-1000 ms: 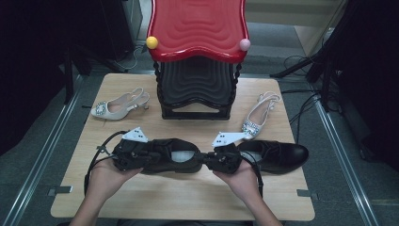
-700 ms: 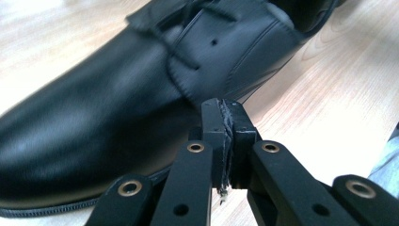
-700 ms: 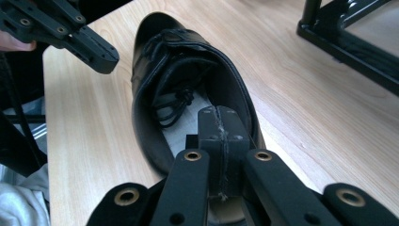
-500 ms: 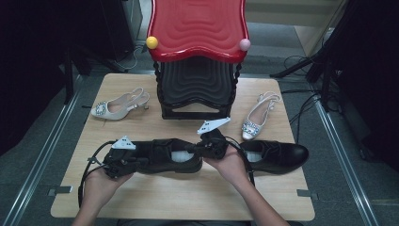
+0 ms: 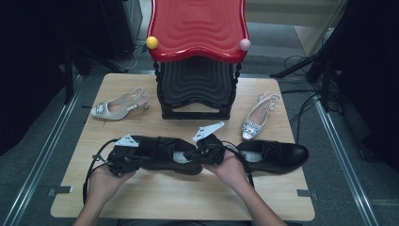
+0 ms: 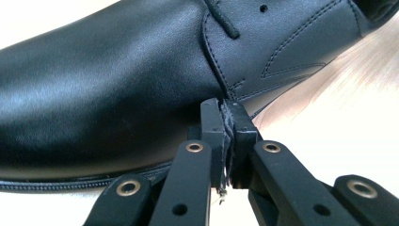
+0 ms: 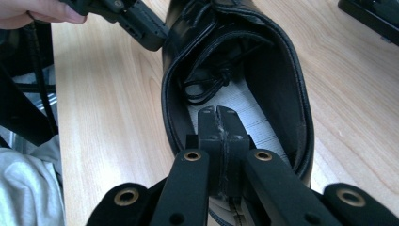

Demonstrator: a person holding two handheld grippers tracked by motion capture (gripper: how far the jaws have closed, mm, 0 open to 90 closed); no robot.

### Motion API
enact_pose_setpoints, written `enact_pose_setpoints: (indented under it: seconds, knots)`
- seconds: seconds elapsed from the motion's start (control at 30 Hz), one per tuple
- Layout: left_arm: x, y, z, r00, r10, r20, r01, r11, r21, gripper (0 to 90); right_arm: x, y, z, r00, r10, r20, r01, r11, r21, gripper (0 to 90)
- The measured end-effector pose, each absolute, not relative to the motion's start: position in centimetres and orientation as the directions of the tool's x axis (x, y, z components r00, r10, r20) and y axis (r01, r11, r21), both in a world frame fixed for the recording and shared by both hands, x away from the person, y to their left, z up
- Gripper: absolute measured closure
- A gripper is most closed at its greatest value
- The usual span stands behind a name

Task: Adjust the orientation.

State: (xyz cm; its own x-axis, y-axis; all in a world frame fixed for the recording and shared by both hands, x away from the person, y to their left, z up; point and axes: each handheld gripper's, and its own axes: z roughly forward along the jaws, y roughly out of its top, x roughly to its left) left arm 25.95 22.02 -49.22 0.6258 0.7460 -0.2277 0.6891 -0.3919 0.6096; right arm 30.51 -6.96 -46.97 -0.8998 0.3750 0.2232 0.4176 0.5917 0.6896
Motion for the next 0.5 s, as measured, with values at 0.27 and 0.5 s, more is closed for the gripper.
enact_pose_setpoints:
  seconds: [0.27,0.5]
  knots:
    - [26.9,21.9,-49.4,0.626,0.741,-0.242,0.690,-0.382,0.615,89.2,30.1,-7.4,-47.0,-0.894,0.379,0.239,0.431,0.583,0.689,90.0]
    - [27.7,21.6,-49.6,0.625,0.742,-0.244,0.690,-0.378,0.617,89.9,29.7,-7.9,-46.8,-0.885,0.386,0.259,0.449,0.562,0.695,90.0]
